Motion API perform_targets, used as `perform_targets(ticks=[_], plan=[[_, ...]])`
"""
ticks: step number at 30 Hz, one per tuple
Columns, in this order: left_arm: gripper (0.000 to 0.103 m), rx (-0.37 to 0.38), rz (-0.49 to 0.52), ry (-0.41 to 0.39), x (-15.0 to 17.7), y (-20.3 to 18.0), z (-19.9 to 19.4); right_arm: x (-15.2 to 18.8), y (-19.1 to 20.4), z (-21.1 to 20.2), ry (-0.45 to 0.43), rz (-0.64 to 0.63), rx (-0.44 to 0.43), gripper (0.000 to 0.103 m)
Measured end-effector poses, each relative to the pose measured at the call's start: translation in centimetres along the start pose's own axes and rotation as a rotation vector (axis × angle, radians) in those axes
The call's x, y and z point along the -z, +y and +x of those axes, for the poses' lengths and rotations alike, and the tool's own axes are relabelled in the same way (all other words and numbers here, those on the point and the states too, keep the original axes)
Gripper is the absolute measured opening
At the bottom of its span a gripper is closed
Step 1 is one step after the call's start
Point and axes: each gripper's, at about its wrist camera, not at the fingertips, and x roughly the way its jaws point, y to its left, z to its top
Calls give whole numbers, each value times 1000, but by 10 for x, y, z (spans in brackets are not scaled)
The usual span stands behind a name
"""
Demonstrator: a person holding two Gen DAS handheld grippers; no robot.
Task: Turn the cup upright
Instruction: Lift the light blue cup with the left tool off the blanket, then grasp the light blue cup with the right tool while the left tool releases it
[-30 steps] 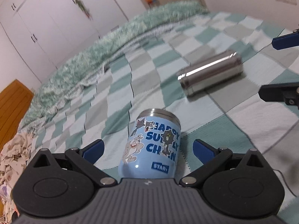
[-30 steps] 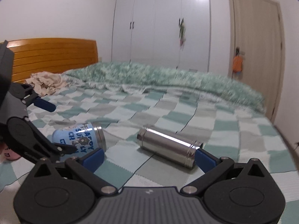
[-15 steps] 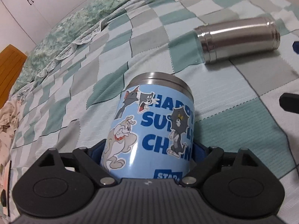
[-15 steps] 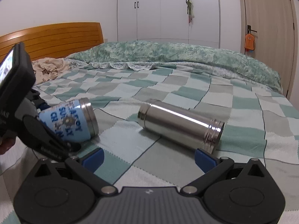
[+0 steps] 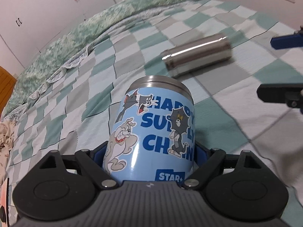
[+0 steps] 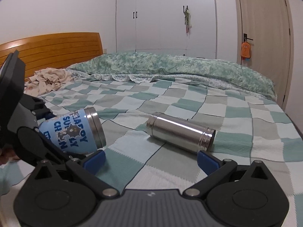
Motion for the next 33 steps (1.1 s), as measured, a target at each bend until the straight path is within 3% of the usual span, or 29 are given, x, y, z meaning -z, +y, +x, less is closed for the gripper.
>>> perform_targets(ticks=[7, 14, 23, 28, 31, 32, 33], plan=[[88, 109, -62, -35, 28, -15, -53, 14, 24, -58, -13, 20, 5, 103], [88, 191, -165, 0, 70, -40, -86, 40, 44, -104, 22, 36, 18, 103], [88, 190, -270, 39, 103, -56, -93, 77, 53, -138, 60, 72, 64, 103], [88, 148, -338, 36, 110, -56, -83, 87, 59, -147, 58, 65, 115, 103], [89, 160, -341, 29, 110, -54, -84, 87, 63, -150, 61, 60, 128, 103], [92, 161, -329, 16, 111, -54, -87, 88, 65, -152, 61, 59, 128, 103], [101, 157, -326, -3, 112, -52, -91, 87, 65, -152, 62, 59, 130, 103]])
